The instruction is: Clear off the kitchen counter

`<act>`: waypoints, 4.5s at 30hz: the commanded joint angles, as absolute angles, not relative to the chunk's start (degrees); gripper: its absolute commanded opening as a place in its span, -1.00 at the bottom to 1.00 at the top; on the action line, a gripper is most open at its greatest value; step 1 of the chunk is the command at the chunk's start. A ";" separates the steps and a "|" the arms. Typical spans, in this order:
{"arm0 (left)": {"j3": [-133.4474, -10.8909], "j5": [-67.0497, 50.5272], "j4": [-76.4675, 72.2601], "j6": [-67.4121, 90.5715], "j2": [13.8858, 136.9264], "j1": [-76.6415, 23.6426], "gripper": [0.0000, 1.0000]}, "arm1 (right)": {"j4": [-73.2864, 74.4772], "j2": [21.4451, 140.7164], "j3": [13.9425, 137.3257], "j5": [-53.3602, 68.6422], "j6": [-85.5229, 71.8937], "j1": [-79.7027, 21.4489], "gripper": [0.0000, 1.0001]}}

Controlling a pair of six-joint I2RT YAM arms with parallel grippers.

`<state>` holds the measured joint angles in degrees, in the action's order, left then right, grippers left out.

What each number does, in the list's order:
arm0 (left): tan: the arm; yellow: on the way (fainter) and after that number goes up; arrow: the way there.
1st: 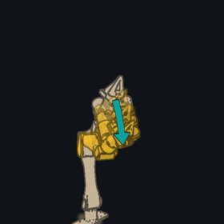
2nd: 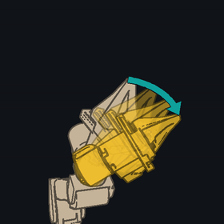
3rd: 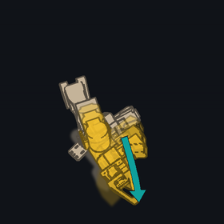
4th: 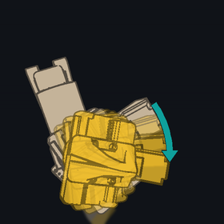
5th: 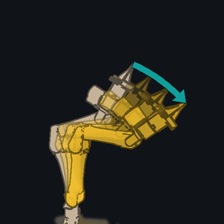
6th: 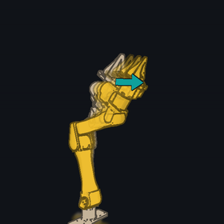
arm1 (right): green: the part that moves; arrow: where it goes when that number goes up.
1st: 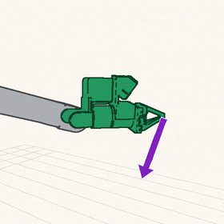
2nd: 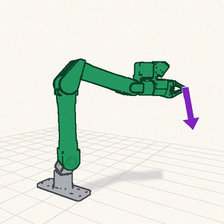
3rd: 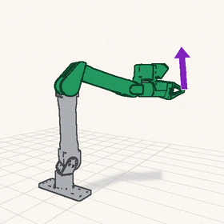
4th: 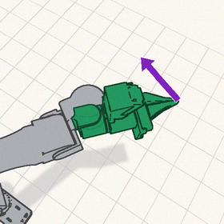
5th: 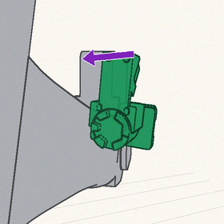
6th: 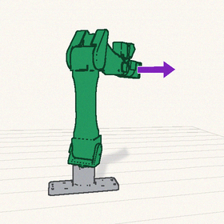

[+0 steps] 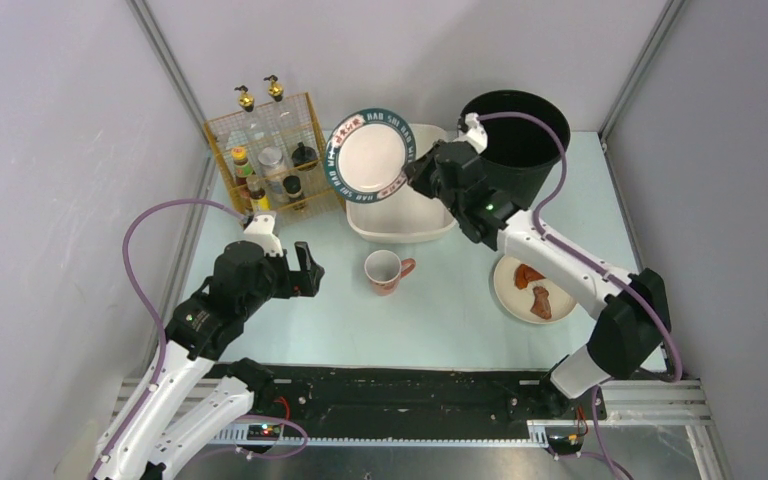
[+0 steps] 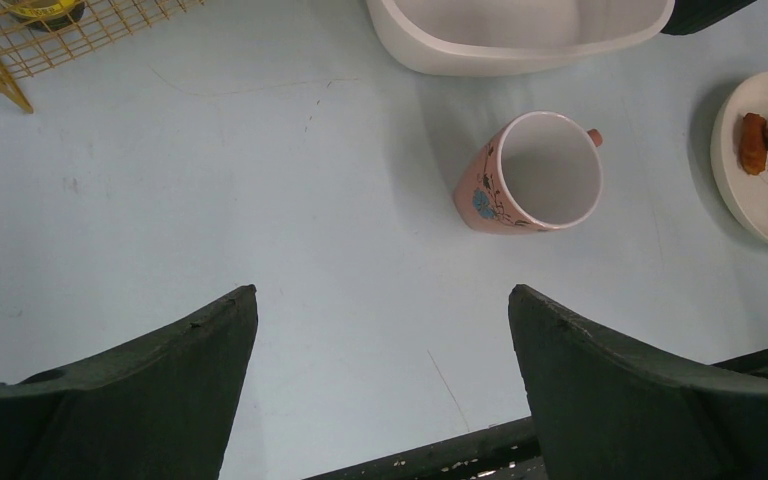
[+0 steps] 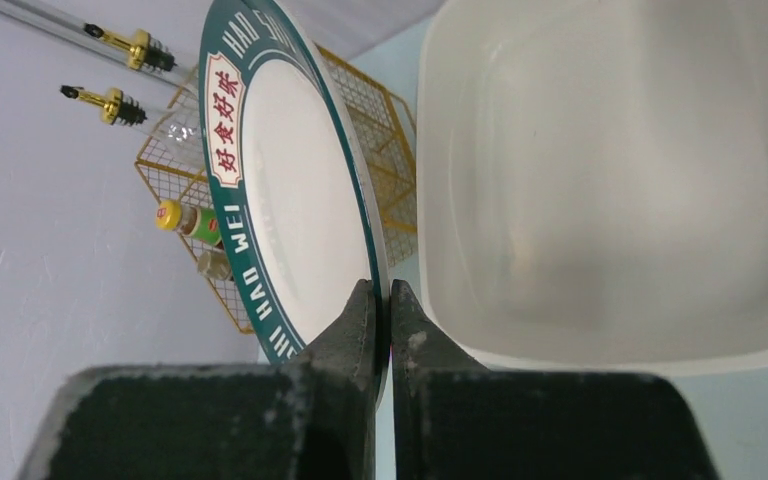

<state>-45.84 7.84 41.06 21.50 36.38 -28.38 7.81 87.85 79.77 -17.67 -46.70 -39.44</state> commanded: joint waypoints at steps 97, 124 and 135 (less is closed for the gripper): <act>-45.70 9.62 40.69 21.73 37.44 -28.54 0.97 | 15.68 85.18 70.60 -5.95 -24.17 -43.81 0.10; -45.78 11.78 40.94 22.04 35.52 -28.57 0.97 | 20.26 97.77 74.07 -7.16 -17.81 -49.43 -0.01; -45.76 11.35 40.87 21.97 36.06 -28.63 0.97 | 21.06 102.17 76.99 -10.75 -16.23 -50.87 -0.38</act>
<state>-45.84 10.55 41.32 21.54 35.99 -28.38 20.84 101.43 73.97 -8.19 -17.69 -50.22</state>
